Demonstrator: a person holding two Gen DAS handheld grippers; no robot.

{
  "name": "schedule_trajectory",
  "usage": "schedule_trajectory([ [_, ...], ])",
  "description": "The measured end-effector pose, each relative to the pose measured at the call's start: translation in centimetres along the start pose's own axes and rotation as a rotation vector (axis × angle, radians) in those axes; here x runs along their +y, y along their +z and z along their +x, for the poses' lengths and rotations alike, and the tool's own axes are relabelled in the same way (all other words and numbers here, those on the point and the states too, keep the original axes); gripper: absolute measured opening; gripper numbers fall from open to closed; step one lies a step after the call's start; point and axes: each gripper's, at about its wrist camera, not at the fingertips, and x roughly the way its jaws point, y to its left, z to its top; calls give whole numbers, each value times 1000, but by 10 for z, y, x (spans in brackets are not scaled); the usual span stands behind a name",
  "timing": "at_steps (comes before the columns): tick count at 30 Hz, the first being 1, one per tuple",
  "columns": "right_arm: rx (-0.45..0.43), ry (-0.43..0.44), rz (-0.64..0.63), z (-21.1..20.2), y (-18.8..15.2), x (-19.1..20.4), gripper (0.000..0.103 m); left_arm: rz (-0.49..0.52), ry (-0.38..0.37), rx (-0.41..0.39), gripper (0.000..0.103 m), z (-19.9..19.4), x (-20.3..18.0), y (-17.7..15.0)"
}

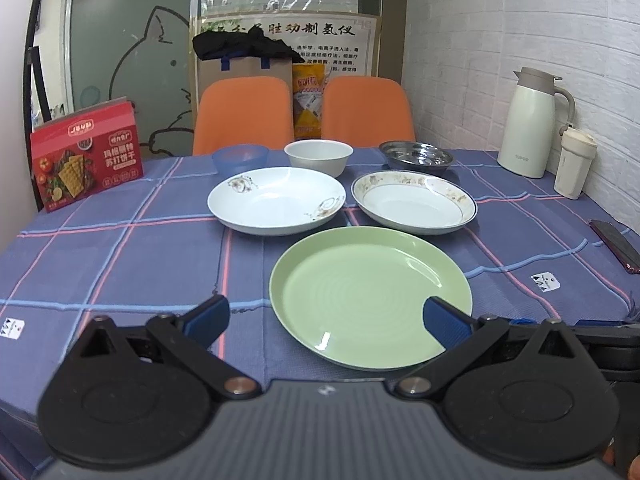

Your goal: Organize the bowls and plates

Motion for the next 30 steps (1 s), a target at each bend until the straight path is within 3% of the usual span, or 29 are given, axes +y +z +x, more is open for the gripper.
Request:
schedule_trajectory([
  [30,1,5,-8,-1,0,4,90,-13,-12,24,103,4,3,-2],
])
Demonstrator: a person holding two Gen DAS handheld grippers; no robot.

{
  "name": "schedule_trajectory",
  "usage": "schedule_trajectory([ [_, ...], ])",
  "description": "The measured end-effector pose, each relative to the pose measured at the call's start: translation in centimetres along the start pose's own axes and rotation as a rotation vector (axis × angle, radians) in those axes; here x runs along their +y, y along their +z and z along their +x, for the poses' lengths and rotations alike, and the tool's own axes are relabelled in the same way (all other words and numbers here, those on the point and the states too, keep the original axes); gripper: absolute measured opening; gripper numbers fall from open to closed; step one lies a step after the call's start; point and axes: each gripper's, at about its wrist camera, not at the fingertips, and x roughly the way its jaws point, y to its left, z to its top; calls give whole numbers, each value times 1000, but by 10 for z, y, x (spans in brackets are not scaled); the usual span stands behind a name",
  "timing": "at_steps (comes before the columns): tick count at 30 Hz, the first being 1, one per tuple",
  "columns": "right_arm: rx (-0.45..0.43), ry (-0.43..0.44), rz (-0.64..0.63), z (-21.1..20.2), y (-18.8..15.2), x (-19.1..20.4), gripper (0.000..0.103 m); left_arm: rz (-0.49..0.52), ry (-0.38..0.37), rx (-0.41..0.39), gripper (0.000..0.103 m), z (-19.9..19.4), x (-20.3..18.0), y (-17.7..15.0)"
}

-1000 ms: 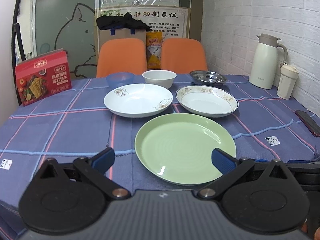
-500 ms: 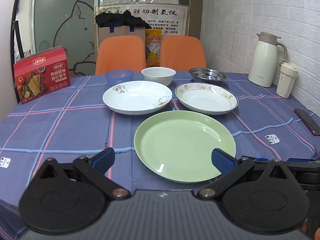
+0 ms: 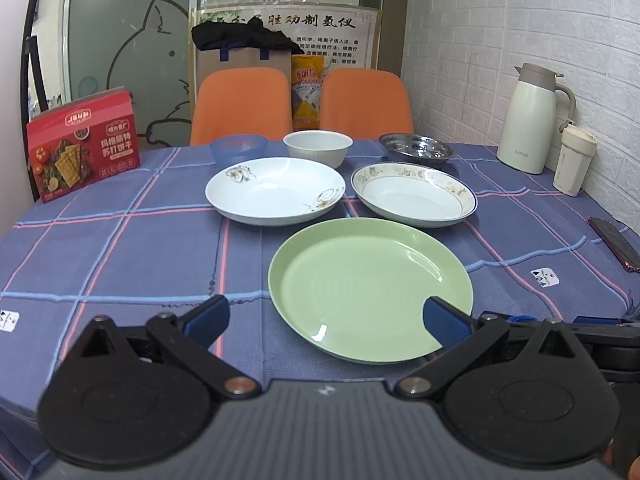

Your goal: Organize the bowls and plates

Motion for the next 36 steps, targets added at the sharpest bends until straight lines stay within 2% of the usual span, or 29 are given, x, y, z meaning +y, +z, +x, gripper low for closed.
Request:
schedule_trajectory([
  [14,-2,4,6,1,2,-1,90,7,-8,18,103,8,11,5],
  [24,3,42,37,18,19,1,90,-77,59,72,103,34,50,25],
  [30,10,71,-35,31,33,19,90,-119,136,16,103,20,68,34],
  [36,13,118,-93,40,41,37,90,-146,156,29,103,26,78,38],
])
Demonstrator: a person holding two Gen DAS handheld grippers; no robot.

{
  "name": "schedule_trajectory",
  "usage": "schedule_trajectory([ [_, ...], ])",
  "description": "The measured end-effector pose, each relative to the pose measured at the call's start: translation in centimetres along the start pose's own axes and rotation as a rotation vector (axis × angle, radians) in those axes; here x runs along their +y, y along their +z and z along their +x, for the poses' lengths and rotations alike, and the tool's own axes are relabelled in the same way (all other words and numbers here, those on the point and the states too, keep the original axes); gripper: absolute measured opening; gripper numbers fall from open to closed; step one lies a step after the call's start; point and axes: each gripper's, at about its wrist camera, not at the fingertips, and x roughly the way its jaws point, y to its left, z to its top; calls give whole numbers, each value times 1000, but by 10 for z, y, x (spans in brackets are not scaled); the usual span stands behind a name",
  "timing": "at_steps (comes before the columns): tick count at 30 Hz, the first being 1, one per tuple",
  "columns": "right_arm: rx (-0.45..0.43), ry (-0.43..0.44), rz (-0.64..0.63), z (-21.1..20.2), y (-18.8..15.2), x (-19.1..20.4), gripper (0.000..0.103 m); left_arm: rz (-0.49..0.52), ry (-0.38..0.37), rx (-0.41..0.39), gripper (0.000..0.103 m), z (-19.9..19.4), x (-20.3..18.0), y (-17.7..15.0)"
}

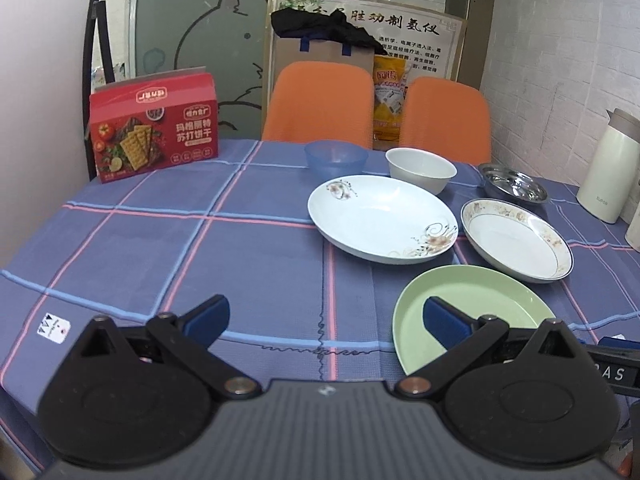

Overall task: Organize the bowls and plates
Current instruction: 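Move the left tool to the light green plate rim and close it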

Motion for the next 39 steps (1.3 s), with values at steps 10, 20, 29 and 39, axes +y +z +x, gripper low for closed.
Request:
schedule_trajectory([
  [10,38,-39,4,18,-2,-12,90,38,-35,59,103,25,-16,-2],
  [20,68,-23,-35,21,-7,-10,90,8,-148,150,103,49,-18,3],
  [29,107,19,-126,31,-12,4,90,46,-198,234,103,76,-33,2],
  [39,16,67,-176,39,-17,-4,91,103,-236,275,103,97,-42,-1],
])
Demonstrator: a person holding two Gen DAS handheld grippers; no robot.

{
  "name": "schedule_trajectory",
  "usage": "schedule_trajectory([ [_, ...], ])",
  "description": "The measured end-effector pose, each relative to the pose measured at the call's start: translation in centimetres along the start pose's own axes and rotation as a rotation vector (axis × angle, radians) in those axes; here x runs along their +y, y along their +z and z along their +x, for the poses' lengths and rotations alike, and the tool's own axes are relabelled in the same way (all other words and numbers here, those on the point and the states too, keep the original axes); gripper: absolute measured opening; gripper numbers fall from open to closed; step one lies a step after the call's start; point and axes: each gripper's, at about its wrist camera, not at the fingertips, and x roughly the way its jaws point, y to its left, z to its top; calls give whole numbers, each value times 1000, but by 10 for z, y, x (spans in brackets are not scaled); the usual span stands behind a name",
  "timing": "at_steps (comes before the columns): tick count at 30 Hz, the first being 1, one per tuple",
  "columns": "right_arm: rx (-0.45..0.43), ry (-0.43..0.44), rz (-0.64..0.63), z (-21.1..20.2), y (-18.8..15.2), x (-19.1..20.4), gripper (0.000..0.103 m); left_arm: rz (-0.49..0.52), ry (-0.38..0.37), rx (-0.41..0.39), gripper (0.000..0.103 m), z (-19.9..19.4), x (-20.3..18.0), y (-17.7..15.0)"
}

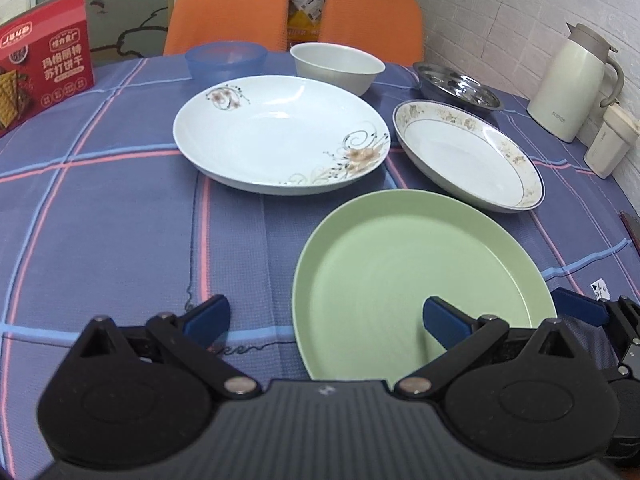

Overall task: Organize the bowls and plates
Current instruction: 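Move the left tool to the light green plate rim and close it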

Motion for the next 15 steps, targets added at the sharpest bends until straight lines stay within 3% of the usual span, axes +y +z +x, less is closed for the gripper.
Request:
schedule_trajectory([
  [3,-54,18,-24,-3,-8,-3,91,36,4,-1,102,3,-3,1],
  [7,8,15,-8,0,5,1,90,79,2,-5,102,5,-5,-1],
  [10,7,77,2,1,6,4,91,103,1,-7,102,5,-5,-2],
  [14,-7,35,-31,5,4,8,91,101,-3,-24,93,4,-6,-3],
  [15,-2,28,-26,6,5,10,91,120,-10,-33,84,4,-8,-4],
])
